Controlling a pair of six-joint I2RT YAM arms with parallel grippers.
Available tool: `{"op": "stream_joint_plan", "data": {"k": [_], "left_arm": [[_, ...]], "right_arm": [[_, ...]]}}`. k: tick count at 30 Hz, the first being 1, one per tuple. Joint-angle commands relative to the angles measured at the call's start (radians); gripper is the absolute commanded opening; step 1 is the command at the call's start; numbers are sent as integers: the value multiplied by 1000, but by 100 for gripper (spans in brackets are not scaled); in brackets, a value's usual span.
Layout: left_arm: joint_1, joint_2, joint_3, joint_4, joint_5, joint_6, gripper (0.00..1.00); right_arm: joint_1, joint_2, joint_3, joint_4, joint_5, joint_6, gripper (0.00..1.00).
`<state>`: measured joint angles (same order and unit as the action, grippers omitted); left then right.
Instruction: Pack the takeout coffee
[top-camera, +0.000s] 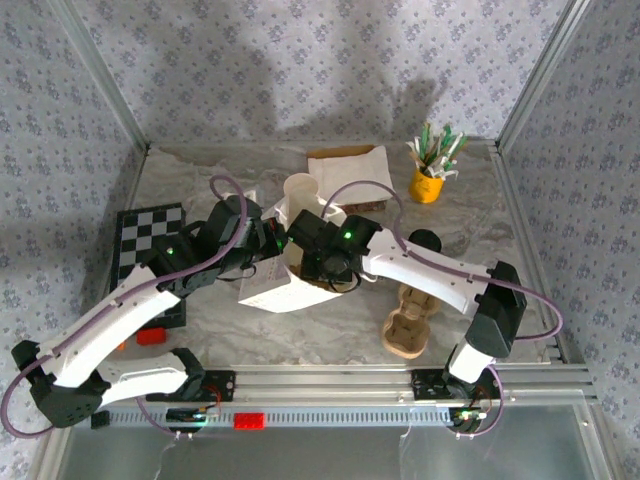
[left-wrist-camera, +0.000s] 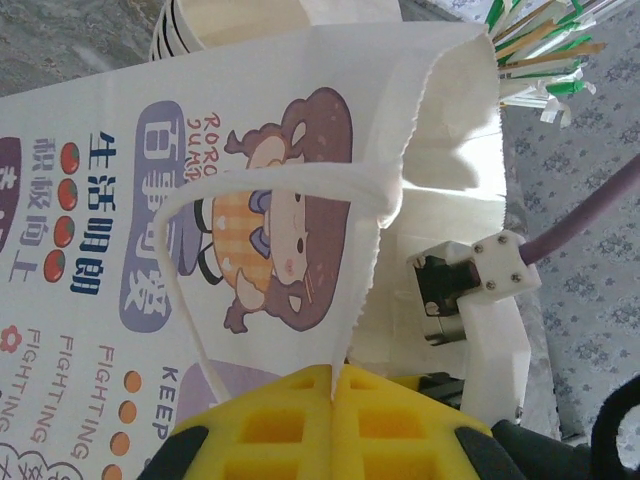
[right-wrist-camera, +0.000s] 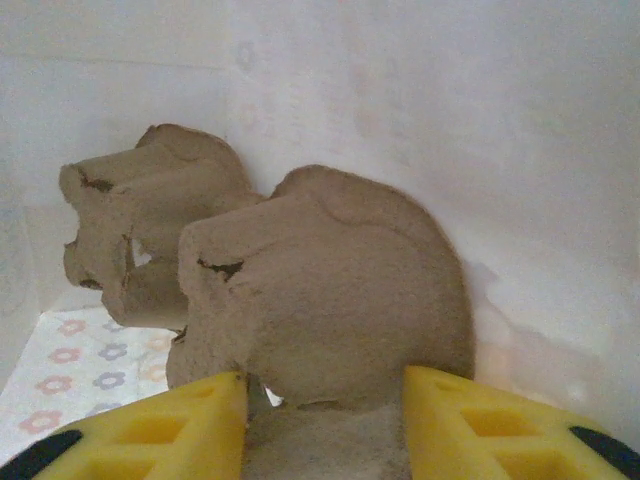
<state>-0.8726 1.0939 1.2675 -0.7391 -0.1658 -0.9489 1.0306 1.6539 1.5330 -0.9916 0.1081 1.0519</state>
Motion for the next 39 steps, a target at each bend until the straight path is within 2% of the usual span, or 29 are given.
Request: {"op": "stream_joint_plan", "data": {"k": [1,4,11,13,17,24,29,33,35,39], "left_arm": [[-1,-7,20,12,-18,-25,0],[-1,-10,19,8,-20,-24,0],[11,-14,20,3,-10,-21,0],[16,-12,25,-2,-2,-16,0],[25,-12,29,-27,8,-2,0],[58,-22,39,-61,59,31,0],[81,-22,54,-69,116,67,0],[106,-28,66,-72,171,121,0],[141,-24,86,-82,235,165,0],[191,8,147,-179,317,273,0]], "right_arm": [[-4,1,7,17,3,8,35],[-5,-19,5,47,12,-5,28],[-7,-67,17,49,32,-22,3],[-6,-80,27,44,57,-35,0],[0,-113,49,56,89,-81,0],[27,-144,132,-23,204,-155,0],[29,-154,153,-29,225,-225,0],[26,-160,152,-1,142,-300,0],[30,-161,152,14,106,-361,0],[57,-188,114,45,59,-415,0]]}}
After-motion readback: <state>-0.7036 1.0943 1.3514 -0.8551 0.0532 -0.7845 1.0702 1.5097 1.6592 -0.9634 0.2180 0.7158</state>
